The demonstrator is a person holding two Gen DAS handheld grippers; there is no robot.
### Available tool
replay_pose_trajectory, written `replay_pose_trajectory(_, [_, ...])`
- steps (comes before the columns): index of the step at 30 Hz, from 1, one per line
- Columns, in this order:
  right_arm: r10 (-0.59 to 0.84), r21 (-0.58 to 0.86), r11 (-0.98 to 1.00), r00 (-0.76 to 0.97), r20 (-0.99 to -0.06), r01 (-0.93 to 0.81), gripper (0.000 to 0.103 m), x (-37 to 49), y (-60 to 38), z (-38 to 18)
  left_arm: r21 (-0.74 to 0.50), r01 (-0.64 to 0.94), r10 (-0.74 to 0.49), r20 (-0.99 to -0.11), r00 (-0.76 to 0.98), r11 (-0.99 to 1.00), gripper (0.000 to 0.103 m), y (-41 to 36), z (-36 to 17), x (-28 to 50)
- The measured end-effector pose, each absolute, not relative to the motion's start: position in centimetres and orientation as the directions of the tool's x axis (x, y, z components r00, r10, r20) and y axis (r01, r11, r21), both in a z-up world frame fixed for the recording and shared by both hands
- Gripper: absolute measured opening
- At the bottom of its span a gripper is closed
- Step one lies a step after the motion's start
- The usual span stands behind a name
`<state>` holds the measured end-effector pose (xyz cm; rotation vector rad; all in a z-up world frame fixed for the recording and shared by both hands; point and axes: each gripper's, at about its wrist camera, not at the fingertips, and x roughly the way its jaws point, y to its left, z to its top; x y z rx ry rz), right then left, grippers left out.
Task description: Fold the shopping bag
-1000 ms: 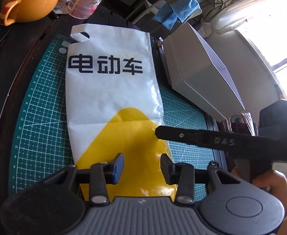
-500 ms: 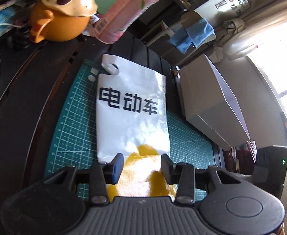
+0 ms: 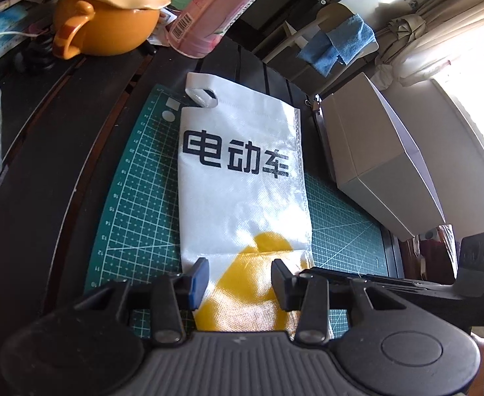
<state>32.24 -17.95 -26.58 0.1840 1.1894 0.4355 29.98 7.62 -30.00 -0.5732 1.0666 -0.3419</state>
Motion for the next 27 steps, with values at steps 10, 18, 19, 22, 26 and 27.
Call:
replay_pose_trajectory(10, [0.443,0.372,0.895,0.384,-0.810,-0.247,0.075,31.2,-21.0,-23.8,-0.617,-0.015,-0.547,-0.709,0.445,0.787,0.040,8.1,-30.0,29.9])
replay_pose_trajectory(18, [0.553,0.542,0.832,0.237,-0.799,-0.115,0.058,31.3,-21.8,-25.3,-0.614,-0.004,-0.549,-0.709,0.443,0.789,0.040,8.0,-29.9,29.8])
replay_pose_trajectory(19, [0.545,0.529,0.838,0.236,-0.804,-0.134,0.056,31.2,-21.4,-25.2,-0.615,-0.004,-0.550,-0.708,0.443,0.788,0.040,8.1,-29.9,29.8])
replay_pose_trajectory(22, [0.518,0.491,0.855,0.233,-0.823,-0.169,0.035,31.3,-20.2,-25.3,-0.618,-0.006,-0.552,-0.707,0.443,0.786,0.040,8.1,-29.9,29.8])
replay_pose_trajectory(26, [0.499,0.473,0.865,0.201,-0.843,-0.168,0.017,31.6,-19.6,-26.3,-0.610,-0.002,-0.546,-0.711,0.443,0.793,0.040,8.0,-29.8,29.7])
replay_pose_trajectory(27, [0.490,0.462,0.870,0.198,-0.849,-0.171,0.017,31.7,-19.5,-26.5,-0.603,-0.001,-0.541,-0.716,0.442,0.798,0.040,8.0,-29.7,29.7])
